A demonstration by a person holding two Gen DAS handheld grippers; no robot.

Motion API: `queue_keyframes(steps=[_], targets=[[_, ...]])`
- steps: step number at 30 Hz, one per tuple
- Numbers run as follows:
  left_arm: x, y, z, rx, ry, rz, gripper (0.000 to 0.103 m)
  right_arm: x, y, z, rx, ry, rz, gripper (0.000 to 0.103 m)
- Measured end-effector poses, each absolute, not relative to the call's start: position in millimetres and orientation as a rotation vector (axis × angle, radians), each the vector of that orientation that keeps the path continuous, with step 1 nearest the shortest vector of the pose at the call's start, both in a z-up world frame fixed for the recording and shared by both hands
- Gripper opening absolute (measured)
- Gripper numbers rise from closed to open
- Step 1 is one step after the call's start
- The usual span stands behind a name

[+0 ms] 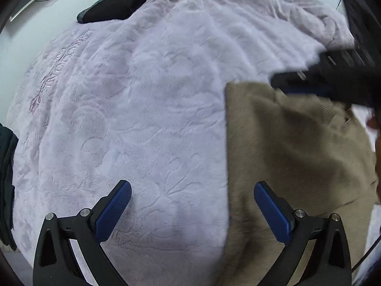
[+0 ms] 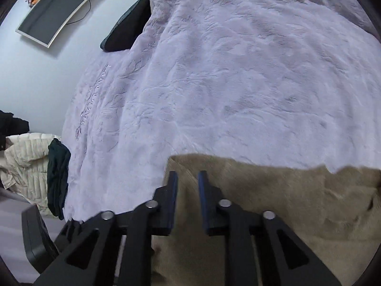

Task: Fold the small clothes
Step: 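Carry the sleeve with the right gripper across the sweater body and release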

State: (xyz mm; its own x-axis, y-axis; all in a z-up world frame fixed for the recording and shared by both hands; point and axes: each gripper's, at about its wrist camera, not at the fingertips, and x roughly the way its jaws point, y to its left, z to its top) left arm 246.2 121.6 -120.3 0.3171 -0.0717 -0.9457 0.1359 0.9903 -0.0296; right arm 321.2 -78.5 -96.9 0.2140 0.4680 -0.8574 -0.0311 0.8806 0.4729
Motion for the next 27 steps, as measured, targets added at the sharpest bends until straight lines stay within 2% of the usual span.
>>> queue_keyframes(steps=[1,2,7,14,22,27], targets=[[247,117,-116,0.054,1.239,-0.154,0.103,308,-94,-91,0.39,1.312,0.329,0.052],[248,111,-113,0.058,1.239,-0.17,0.103,296,-108,-88,0.383,1.307,0.291,0.054],[245,72,-109,0.123,1.257,-0.232,0.103,227,-205,-90,0.344,1.344,0.024,0.054],[220,17,-95,0.194,1.284,-0.314,0.103,130,-304,-92,0.532,1.363,-0.181,0.054],[178,-76,-83,0.297,1.269,-0.453,0.103,40,-378,-89,0.762,1.272,-0.347,0.054],[151,-144,-96,0.342,1.319,-0.611,0.103,-18,-450,-93,0.94,1.125,-0.531,0.055]])
